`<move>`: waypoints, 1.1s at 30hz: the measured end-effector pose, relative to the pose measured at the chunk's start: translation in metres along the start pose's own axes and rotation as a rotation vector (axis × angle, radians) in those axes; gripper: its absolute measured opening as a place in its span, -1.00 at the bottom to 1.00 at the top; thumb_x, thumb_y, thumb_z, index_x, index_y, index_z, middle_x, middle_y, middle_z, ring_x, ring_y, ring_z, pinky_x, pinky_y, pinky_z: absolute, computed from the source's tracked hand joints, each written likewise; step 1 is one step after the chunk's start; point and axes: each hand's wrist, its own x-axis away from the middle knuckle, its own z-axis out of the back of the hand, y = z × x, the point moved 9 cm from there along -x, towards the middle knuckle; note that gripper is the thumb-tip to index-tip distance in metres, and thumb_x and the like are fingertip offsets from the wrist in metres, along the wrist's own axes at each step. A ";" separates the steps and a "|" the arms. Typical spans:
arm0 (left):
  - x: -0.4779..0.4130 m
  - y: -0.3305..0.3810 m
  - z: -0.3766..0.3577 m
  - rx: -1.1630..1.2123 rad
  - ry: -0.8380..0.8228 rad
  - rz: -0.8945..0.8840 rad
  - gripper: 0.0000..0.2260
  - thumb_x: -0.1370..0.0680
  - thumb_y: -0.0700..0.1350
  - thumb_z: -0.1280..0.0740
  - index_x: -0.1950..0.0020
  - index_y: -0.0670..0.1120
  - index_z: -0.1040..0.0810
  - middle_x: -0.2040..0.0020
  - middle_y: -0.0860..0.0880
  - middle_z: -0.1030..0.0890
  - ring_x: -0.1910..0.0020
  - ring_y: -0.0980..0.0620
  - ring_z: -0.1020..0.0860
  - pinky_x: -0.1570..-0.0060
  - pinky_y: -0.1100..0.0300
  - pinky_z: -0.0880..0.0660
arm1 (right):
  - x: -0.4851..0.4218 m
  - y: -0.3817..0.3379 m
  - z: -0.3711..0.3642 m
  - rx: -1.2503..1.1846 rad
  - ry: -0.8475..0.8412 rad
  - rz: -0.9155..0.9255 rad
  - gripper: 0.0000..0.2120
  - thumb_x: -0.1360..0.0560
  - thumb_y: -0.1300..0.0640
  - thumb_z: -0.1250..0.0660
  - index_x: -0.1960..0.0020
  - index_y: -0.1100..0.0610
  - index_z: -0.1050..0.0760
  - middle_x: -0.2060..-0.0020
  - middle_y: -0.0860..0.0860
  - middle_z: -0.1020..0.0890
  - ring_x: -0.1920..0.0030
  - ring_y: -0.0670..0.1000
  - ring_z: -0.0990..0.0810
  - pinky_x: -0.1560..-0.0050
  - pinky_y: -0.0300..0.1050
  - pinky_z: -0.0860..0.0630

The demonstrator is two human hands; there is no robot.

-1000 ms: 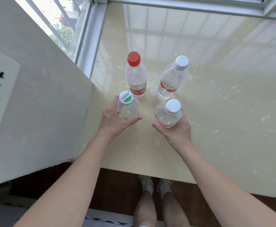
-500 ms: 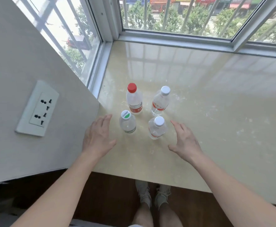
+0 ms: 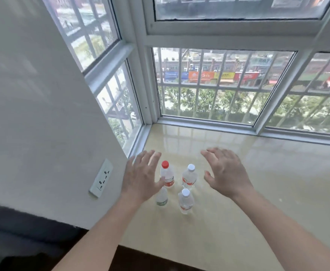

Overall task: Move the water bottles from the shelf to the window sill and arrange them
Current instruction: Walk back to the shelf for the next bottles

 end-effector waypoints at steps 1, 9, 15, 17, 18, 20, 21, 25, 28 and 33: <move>-0.005 0.005 0.012 -0.004 0.025 -0.010 -0.38 -0.38 0.22 -0.36 -0.39 0.01 -0.41 -0.33 0.00 -0.51 -0.31 -0.08 -0.47 -0.24 -0.07 -0.43 | -0.005 -0.003 0.014 0.004 0.019 0.013 -0.44 -0.29 0.05 -0.50 -0.27 0.11 -0.53 -0.17 0.10 -0.62 -0.18 0.19 -0.58 -0.25 0.14 -0.48; -0.043 0.060 0.098 0.041 0.206 -0.093 -0.42 -0.48 0.26 -0.12 -0.41 -0.01 -0.41 -0.33 -0.01 -0.53 -0.32 -0.08 -0.46 -0.35 -0.11 -0.35 | -0.015 0.000 0.108 0.034 0.156 -0.013 -0.49 -0.38 -0.08 -0.37 -0.27 0.11 -0.53 -0.16 0.09 -0.61 -0.21 0.18 -0.56 -0.30 0.15 -0.46; -0.063 0.122 0.109 0.124 0.208 -0.263 -0.43 -0.51 0.27 -0.15 -0.45 0.03 -0.38 -0.37 0.02 -0.50 -0.37 -0.06 -0.42 -0.38 -0.07 -0.31 | 0.019 0.029 0.139 0.100 0.211 -0.170 -0.49 -0.39 -0.10 -0.37 -0.28 0.09 -0.54 -0.19 0.05 -0.61 -0.26 0.16 -0.54 -0.29 0.14 -0.46; -0.068 0.148 0.106 0.158 0.201 -0.342 -0.44 -0.50 0.27 -0.15 -0.44 0.04 -0.39 -0.36 0.04 -0.50 -0.37 -0.05 -0.42 -0.38 -0.07 -0.31 | 0.037 0.045 0.146 0.134 0.217 -0.257 -0.49 -0.40 -0.11 -0.33 -0.29 0.08 -0.53 -0.20 0.05 -0.60 -0.27 0.14 -0.53 -0.30 0.14 -0.45; -0.068 0.162 0.104 0.177 0.191 -0.386 -0.44 -0.50 0.27 -0.15 -0.43 0.04 -0.39 -0.35 0.04 -0.51 -0.36 -0.05 -0.42 -0.38 -0.06 -0.31 | 0.049 0.053 0.150 0.146 0.215 -0.306 -0.49 -0.40 -0.11 -0.31 -0.29 0.08 -0.53 -0.20 0.05 -0.60 -0.28 0.14 -0.53 -0.31 0.14 -0.45; -0.067 0.190 0.100 0.208 0.172 -0.474 -0.44 -0.50 0.28 -0.14 -0.42 0.04 -0.39 -0.35 0.06 -0.50 -0.35 -0.04 -0.43 -0.38 -0.04 -0.30 | 0.076 0.068 0.155 0.175 0.209 -0.409 -0.48 -0.41 -0.12 -0.24 -0.29 0.08 -0.52 -0.20 0.05 -0.59 -0.28 0.14 -0.53 -0.31 0.13 -0.46; -0.065 0.205 0.099 0.224 0.163 -0.516 -0.44 -0.50 0.28 -0.14 -0.42 0.05 -0.39 -0.35 0.07 -0.50 -0.34 -0.04 -0.43 -0.38 -0.03 -0.30 | 0.090 0.075 0.157 0.190 0.205 -0.460 -0.48 -0.40 -0.13 -0.21 -0.29 0.07 -0.52 -0.20 0.05 -0.60 -0.27 0.14 -0.53 -0.31 0.13 -0.47; -0.044 0.270 0.091 0.297 0.114 -0.719 -0.46 -0.49 0.28 -0.18 -0.40 0.05 -0.41 -0.34 0.09 -0.50 -0.33 -0.03 -0.44 -0.35 -0.03 -0.34 | 0.163 0.097 0.169 0.242 0.209 -0.687 -0.49 -0.39 -0.12 -0.28 -0.29 0.05 -0.53 -0.21 0.05 -0.60 -0.25 0.14 -0.55 -0.31 0.13 -0.47; -0.018 0.321 0.086 0.339 0.073 -0.870 -0.45 -0.47 0.28 -0.18 -0.39 0.05 -0.43 -0.34 0.07 -0.52 -0.34 -0.05 -0.45 -0.35 -0.05 -0.34 | 0.227 0.104 0.182 0.319 0.209 -0.853 -0.49 -0.38 -0.09 -0.36 -0.28 0.07 -0.53 -0.19 0.05 -0.61 -0.23 0.13 -0.56 -0.29 0.11 -0.47; 0.048 0.404 0.094 0.415 0.033 -1.117 -0.44 -0.48 0.28 -0.18 -0.41 0.04 -0.43 -0.35 0.06 -0.52 -0.35 -0.05 -0.43 -0.36 -0.04 -0.30 | 0.329 0.096 0.205 0.402 0.200 -1.093 -0.50 -0.40 -0.09 -0.34 -0.30 0.08 -0.51 -0.17 0.05 -0.59 -0.20 0.12 -0.55 -0.30 0.09 -0.46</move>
